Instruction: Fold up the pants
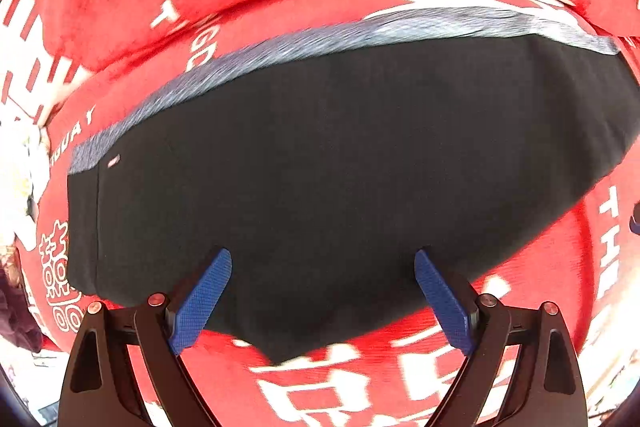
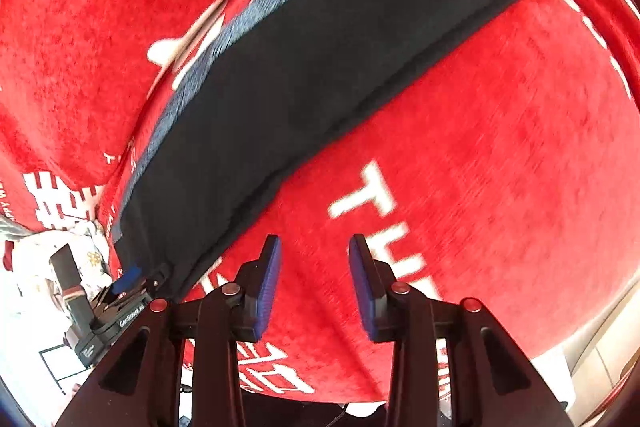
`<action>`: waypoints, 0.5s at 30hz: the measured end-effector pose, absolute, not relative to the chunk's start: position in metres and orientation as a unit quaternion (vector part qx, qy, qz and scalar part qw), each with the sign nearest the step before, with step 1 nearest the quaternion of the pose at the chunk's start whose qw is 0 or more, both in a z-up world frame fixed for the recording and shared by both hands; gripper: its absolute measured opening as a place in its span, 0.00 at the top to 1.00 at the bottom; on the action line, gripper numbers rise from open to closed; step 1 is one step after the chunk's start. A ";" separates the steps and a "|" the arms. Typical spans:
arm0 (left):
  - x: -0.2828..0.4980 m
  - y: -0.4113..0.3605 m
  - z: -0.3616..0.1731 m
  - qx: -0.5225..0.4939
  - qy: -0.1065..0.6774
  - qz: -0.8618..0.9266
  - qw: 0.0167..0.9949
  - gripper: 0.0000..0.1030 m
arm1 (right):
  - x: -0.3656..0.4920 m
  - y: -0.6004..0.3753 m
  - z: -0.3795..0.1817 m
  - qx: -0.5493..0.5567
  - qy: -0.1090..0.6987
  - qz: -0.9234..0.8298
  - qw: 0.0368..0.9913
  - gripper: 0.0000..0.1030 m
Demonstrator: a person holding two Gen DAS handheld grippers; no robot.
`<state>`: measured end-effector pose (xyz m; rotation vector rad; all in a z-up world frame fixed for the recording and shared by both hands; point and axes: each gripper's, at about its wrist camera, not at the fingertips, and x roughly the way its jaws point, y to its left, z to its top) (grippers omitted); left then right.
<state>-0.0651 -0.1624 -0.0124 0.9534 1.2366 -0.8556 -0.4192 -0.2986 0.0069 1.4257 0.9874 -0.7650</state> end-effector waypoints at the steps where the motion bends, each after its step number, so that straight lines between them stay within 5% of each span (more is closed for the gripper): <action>1: -0.074 -0.171 -0.010 0.417 0.538 -0.377 0.628 0.09 | -0.426 -0.304 0.008 0.611 0.421 -0.328 0.584 0.63; 15: -0.199 -0.326 -0.013 0.396 0.532 -0.430 0.612 0.09 | -0.555 -0.428 -0.021 0.673 0.309 -0.386 0.551 0.62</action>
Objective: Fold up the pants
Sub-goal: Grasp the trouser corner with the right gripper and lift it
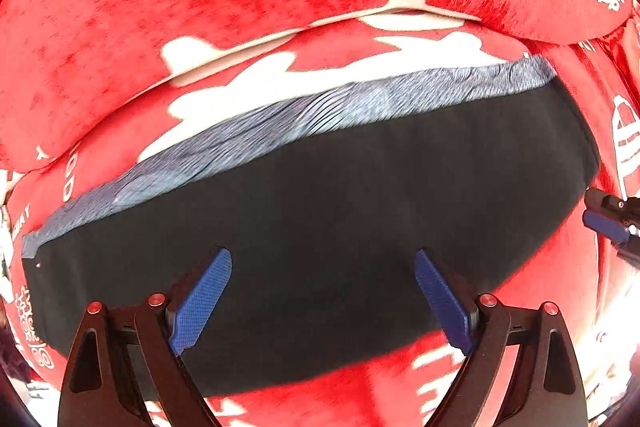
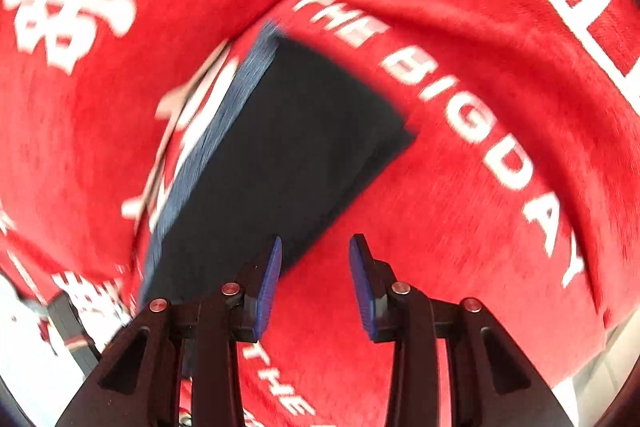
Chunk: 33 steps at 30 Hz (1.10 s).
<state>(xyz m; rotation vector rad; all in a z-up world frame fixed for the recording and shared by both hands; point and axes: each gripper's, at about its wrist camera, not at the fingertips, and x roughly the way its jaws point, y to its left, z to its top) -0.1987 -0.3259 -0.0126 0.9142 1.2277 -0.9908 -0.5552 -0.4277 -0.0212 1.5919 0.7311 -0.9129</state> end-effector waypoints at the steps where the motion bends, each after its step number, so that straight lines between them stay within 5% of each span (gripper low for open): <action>1: -0.197 -0.331 -0.016 0.393 0.537 -0.426 0.612 0.09 | -0.561 -0.433 -0.027 0.684 0.297 -0.385 0.544 0.62; 3: -0.200 -0.335 -0.023 0.392 0.548 -0.417 0.610 0.09 | -0.568 -0.441 -0.035 0.700 0.272 -0.380 0.539 0.65; 4: -0.202 -0.336 -0.026 0.396 0.550 -0.413 0.609 0.09 | -0.570 -0.444 -0.035 0.700 0.265 -0.381 0.542 0.89; 5: -0.203 -0.335 -0.028 0.401 0.549 -0.410 0.607 0.09 | -0.572 -0.445 -0.034 0.698 0.265 -0.379 0.547 0.94; 12: -0.211 -0.332 -0.037 0.413 0.547 -0.408 0.603 0.07 | -0.579 -0.437 -0.037 0.685 0.281 -0.380 0.555 0.90; 17: -0.212 -0.334 -0.036 0.417 0.547 -0.404 0.603 0.07 | -0.583 -0.429 -0.035 0.704 0.268 -0.348 0.558 0.73; 33: -0.209 -0.335 -0.037 0.414 0.552 -0.403 0.601 0.07 | -0.577 -0.413 -0.043 0.722 0.241 -0.301 0.574 0.68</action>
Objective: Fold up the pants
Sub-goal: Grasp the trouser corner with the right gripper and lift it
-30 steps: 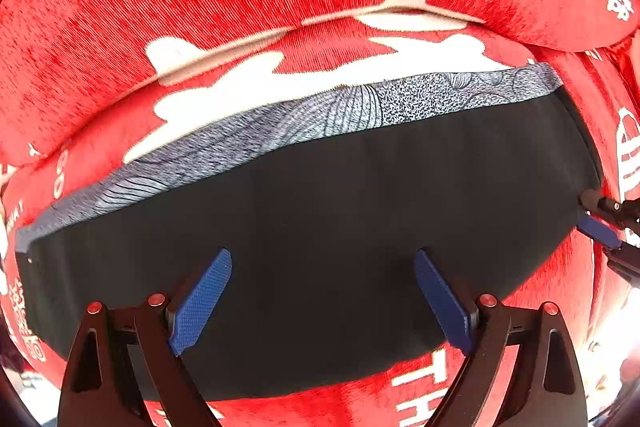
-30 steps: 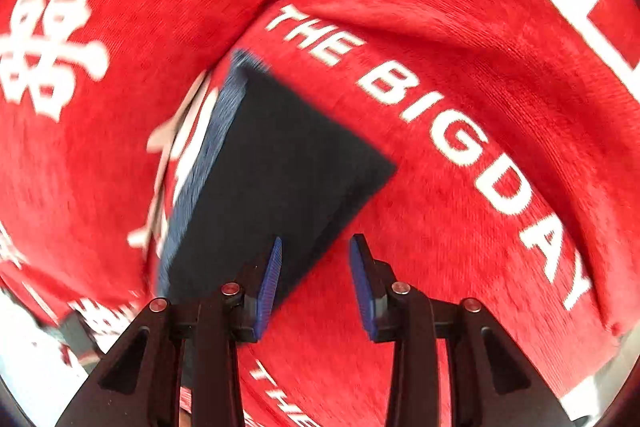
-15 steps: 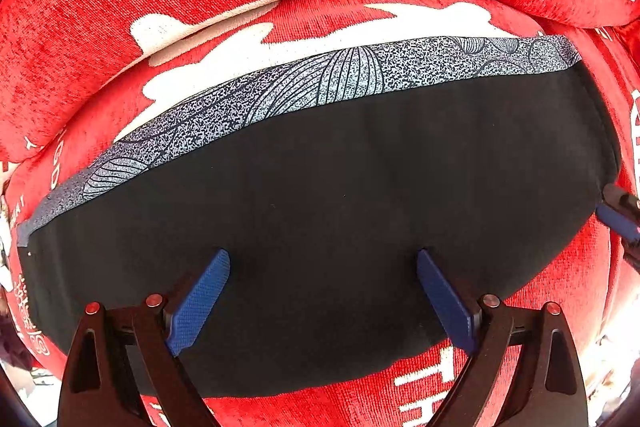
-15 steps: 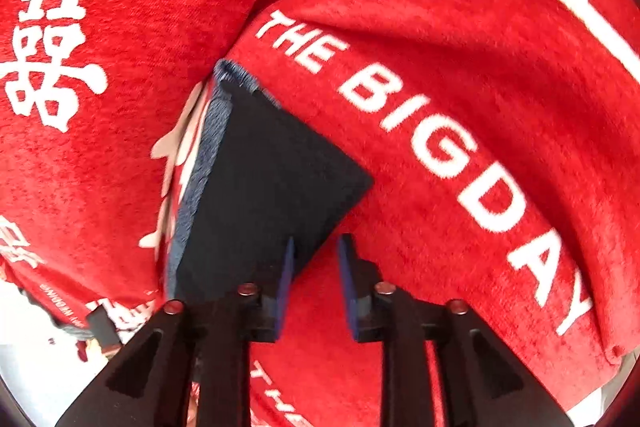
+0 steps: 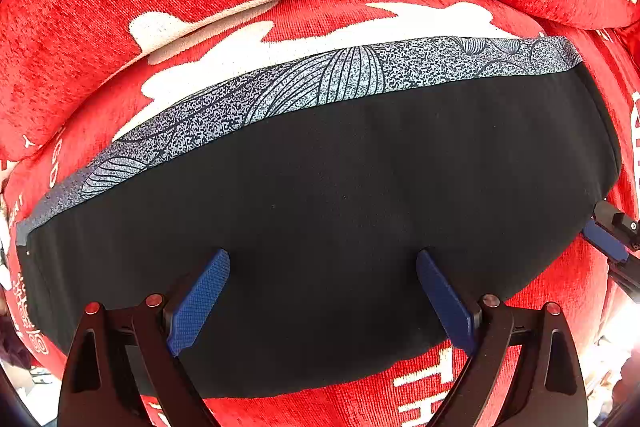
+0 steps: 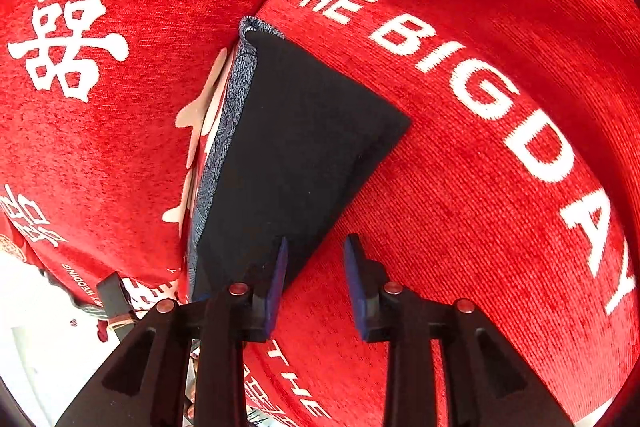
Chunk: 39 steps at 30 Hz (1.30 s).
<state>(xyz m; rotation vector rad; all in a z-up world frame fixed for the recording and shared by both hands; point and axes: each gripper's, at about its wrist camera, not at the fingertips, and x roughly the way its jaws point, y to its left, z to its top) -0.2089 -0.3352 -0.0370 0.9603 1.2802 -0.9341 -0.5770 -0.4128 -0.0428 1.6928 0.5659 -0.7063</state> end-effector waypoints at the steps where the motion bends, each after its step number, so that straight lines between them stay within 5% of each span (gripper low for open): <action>1: -0.210 -0.335 -0.037 0.414 0.553 -0.403 0.601 0.07 | -0.578 -0.413 -0.044 0.723 0.237 -0.301 0.574 0.68; 7: -0.205 -0.332 -0.039 0.408 0.558 -0.405 0.598 0.07 | -0.591 -0.413 -0.052 0.740 0.180 -0.307 0.570 0.68; 13: -0.208 -0.335 -0.038 0.413 0.552 -0.412 0.596 0.07 | -0.582 -0.428 -0.056 0.740 0.114 -0.303 0.590 0.51; 14: -0.207 -0.337 -0.037 0.414 0.553 -0.411 0.595 0.08 | -0.578 -0.431 -0.060 0.748 0.101 -0.298 0.585 0.51; 15: -0.207 -0.339 -0.032 0.412 0.551 -0.411 0.598 0.20 | -0.577 -0.434 -0.061 0.754 0.094 -0.295 0.580 0.51; 16: -0.209 -0.342 -0.024 0.408 0.542 -0.410 0.610 0.34 | -0.574 -0.437 -0.063 0.762 0.087 -0.289 0.573 0.53; 19: -0.200 -0.357 -0.004 0.390 0.513 -0.399 0.652 0.34 | -0.568 -0.442 -0.061 0.770 0.086 -0.270 0.572 0.86; 27: -0.212 -0.404 -0.038 0.376 0.521 -0.377 0.667 0.34 | -0.550 -0.447 -0.014 0.722 0.113 -0.231 0.643 0.86; 39: -0.170 -0.368 0.002 0.340 0.530 -0.392 0.671 0.34 | -0.487 -0.441 0.068 0.600 0.209 -0.216 0.742 0.86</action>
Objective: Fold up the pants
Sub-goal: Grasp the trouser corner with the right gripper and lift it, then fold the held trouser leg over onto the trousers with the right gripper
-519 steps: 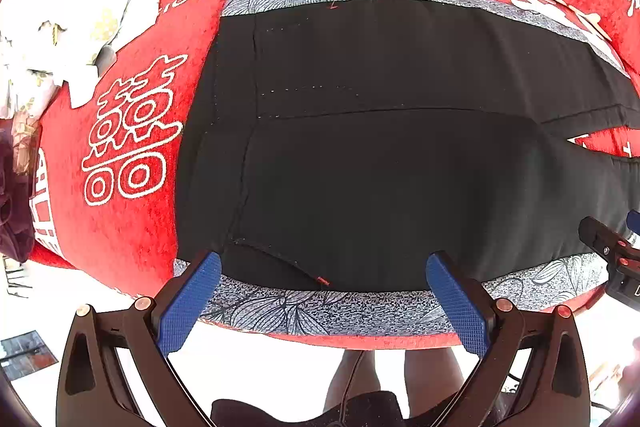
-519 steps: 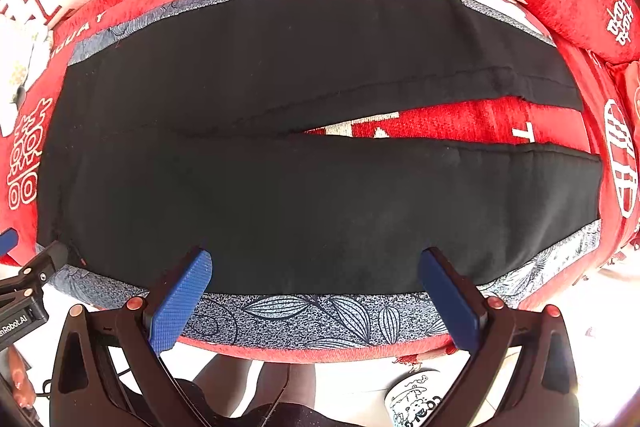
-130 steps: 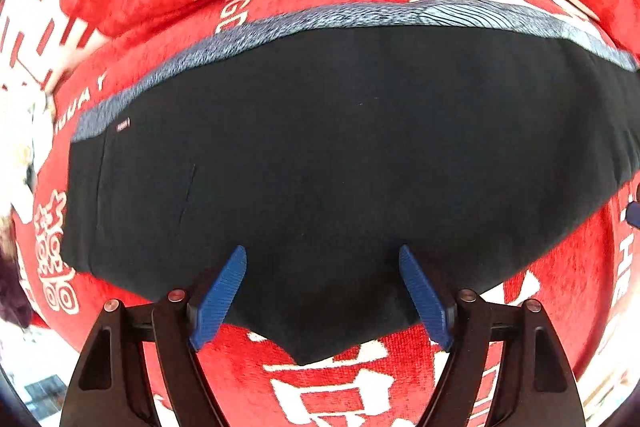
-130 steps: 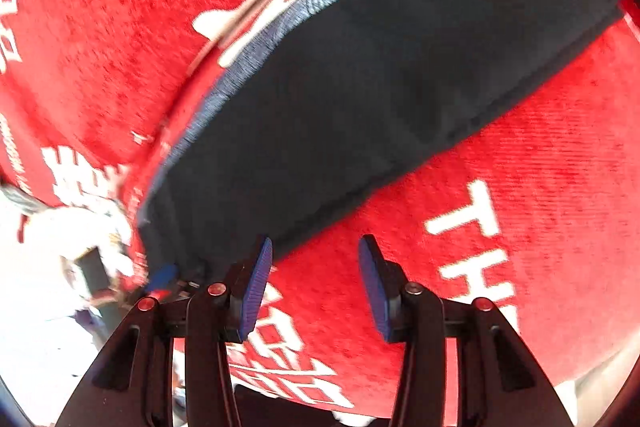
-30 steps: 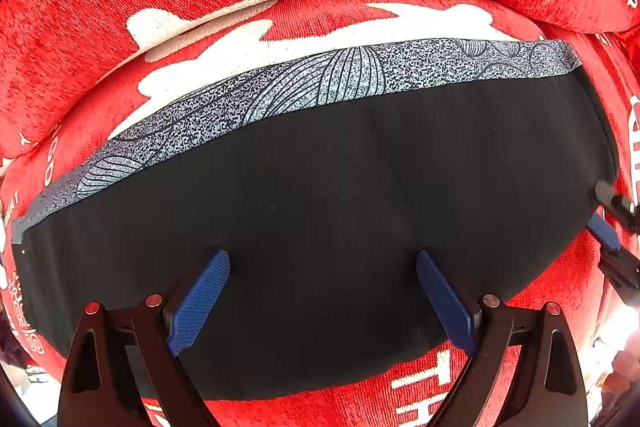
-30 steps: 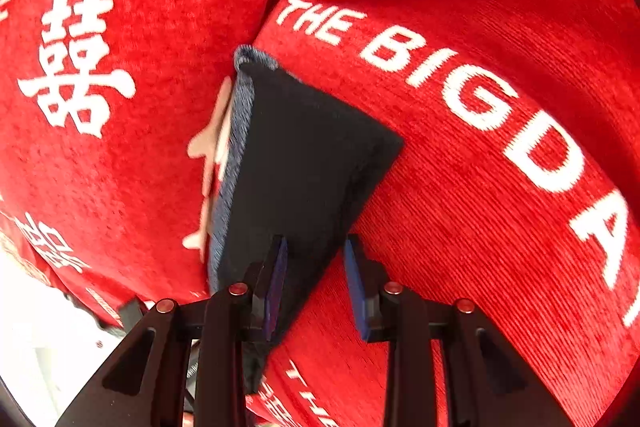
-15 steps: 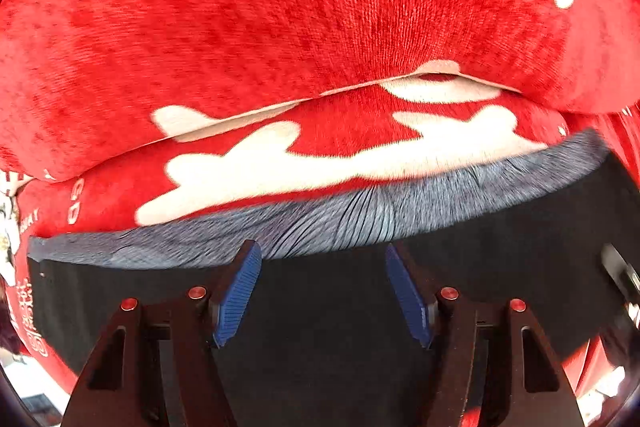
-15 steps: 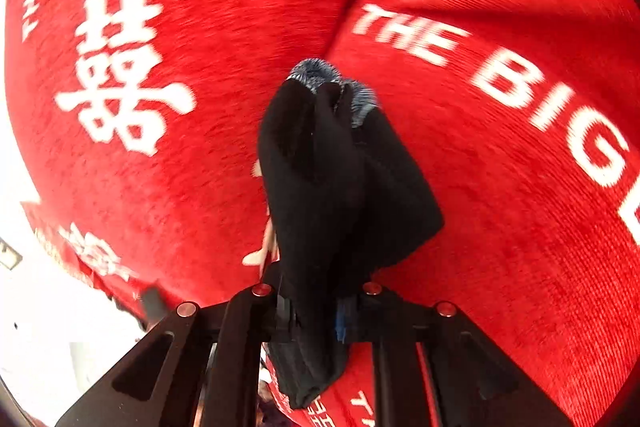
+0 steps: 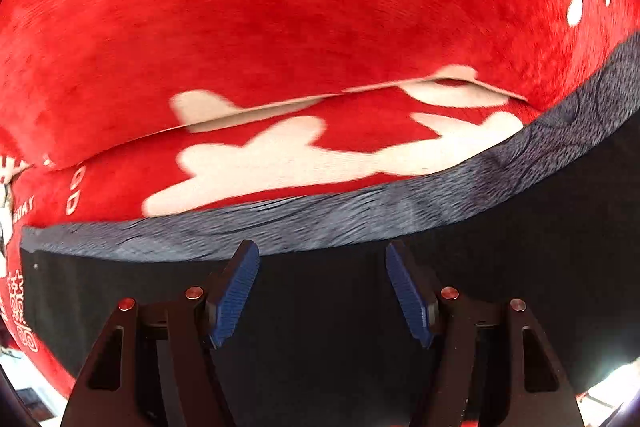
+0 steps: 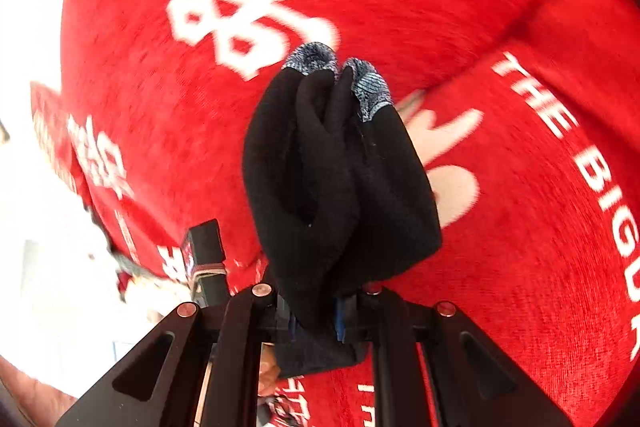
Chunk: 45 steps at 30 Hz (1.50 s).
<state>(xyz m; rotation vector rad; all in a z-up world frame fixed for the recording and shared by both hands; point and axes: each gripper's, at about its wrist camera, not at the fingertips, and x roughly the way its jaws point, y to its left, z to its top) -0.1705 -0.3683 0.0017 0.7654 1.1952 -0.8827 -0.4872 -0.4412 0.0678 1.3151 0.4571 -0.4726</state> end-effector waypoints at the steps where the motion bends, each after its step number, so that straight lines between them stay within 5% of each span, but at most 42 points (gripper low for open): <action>1: -0.163 -0.361 0.006 0.335 0.533 -0.391 0.672 0.31 | -0.475 -0.437 0.078 0.579 0.226 -0.216 0.753 0.86; 3: -0.142 -0.340 0.012 0.325 0.535 -0.386 0.677 0.24 | -0.456 -0.428 0.093 0.546 0.251 -0.218 0.769 0.86; 10: -0.077 -0.264 0.023 0.289 0.553 -0.343 0.702 0.24 | -0.354 -0.379 0.107 0.443 0.348 -0.217 0.797 0.86; 18: 0.011 -0.172 0.018 0.254 0.580 -0.286 0.719 0.24 | -0.224 -0.278 0.029 0.313 0.507 -0.238 0.767 0.82; 21: 0.029 -0.150 0.015 0.248 0.587 -0.280 0.719 0.24 | -0.194 -0.237 0.012 0.204 0.560 -0.289 0.749 0.75; 24: 0.043 -0.136 0.013 0.240 0.591 -0.283 0.716 0.24 | -0.177 -0.204 0.024 0.124 0.579 -0.279 0.756 0.56; 27: 0.047 -0.136 0.017 0.229 0.598 -0.303 0.706 0.24 | -0.180 -0.176 0.039 0.102 0.583 -0.236 0.770 0.54; 32: 0.027 -0.155 0.026 0.215 0.610 -0.393 0.654 0.24 | -0.217 -0.196 0.060 0.267 0.542 -0.199 0.771 0.54; 36: -0.003 -0.179 0.020 0.192 0.636 -0.471 0.580 0.24 | -0.283 -0.259 0.036 0.550 0.423 -0.226 0.684 0.54; 41: -0.037 -0.205 0.016 0.181 0.643 -0.519 0.534 0.25 | -0.331 -0.293 -0.001 0.712 0.285 -0.236 0.597 0.54; 45: -0.049 -0.221 -0.001 0.183 0.662 -0.521 0.507 0.62 | -0.344 -0.301 -0.028 0.769 0.226 -0.245 0.545 0.56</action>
